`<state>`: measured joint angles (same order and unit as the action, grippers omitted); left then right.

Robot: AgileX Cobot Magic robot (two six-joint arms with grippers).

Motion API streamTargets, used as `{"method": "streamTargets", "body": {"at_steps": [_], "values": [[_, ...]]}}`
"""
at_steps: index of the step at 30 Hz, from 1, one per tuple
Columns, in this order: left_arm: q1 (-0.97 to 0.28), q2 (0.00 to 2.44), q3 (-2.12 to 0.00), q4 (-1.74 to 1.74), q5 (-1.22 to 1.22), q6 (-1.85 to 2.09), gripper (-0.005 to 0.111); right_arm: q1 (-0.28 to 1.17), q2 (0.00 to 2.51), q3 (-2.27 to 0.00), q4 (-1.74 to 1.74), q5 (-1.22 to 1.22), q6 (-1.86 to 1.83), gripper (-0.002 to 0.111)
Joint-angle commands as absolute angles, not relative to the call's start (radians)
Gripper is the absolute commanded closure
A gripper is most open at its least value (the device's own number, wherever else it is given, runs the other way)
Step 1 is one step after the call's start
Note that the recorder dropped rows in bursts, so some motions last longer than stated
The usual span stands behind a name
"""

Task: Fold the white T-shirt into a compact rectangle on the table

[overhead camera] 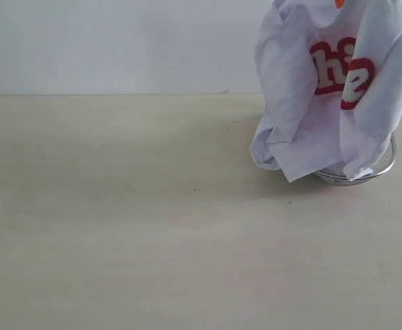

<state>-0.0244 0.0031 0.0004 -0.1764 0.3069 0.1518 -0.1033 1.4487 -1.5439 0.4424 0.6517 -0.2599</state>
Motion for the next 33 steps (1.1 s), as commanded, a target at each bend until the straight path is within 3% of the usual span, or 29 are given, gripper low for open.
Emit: {"method": "streamTargets", "body": {"at_steps": [1, 33], "values": [[-0.021, 0.0, 0.0, -0.174, 0.307, 0.141, 0.102, -0.107, 1.387, -1.548, 0.464, 0.672, -0.266, 0.108], [-0.021, 0.0, 0.0, -0.174, 0.296, 0.141, 0.102, -0.107, 1.324, -1.548, 0.54, 0.741, -0.29, 0.108]]}}
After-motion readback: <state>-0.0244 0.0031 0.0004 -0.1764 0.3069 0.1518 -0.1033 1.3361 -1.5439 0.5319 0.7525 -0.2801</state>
